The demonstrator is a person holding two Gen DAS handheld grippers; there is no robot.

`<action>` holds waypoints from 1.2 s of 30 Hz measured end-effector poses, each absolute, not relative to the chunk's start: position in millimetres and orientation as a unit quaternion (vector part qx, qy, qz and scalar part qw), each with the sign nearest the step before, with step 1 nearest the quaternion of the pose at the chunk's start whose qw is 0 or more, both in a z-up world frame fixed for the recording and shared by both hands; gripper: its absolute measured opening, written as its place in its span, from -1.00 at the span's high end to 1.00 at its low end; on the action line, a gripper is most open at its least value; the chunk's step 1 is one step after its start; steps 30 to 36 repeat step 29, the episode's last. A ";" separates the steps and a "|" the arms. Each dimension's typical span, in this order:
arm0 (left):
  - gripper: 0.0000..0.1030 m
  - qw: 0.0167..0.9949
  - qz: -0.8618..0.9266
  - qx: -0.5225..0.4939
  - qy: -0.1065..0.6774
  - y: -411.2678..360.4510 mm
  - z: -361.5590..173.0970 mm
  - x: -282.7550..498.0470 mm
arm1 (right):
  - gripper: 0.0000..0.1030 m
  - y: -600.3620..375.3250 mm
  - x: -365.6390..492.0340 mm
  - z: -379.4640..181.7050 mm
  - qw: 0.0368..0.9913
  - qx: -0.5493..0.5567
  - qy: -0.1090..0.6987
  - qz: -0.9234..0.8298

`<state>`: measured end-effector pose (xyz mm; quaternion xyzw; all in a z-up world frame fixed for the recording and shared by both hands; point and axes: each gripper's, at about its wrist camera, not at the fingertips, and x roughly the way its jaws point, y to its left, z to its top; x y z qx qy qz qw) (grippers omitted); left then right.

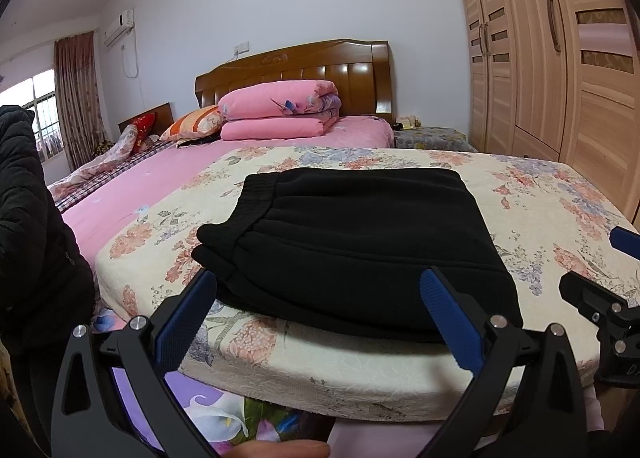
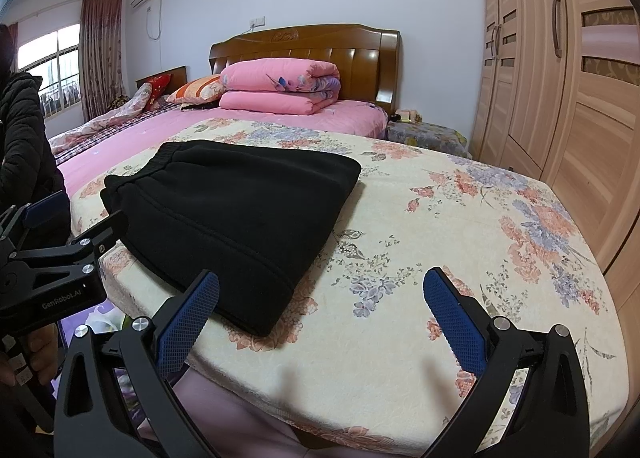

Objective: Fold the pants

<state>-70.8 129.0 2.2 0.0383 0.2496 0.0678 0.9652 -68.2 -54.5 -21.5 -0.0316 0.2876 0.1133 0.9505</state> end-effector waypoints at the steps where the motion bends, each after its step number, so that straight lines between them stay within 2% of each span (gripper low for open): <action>1: -0.97 0.965 0.067 0.039 0.250 128.9 1.9 -70.5 | -0.92 -54.7 -68.2 -21.4 0.951 -0.031 0.287 0.114; 36: -0.97 0.965 0.082 0.030 0.248 132.7 2.7 -71.8 | -0.92 -53.0 -70.6 -25.0 0.951 -0.025 0.287 0.115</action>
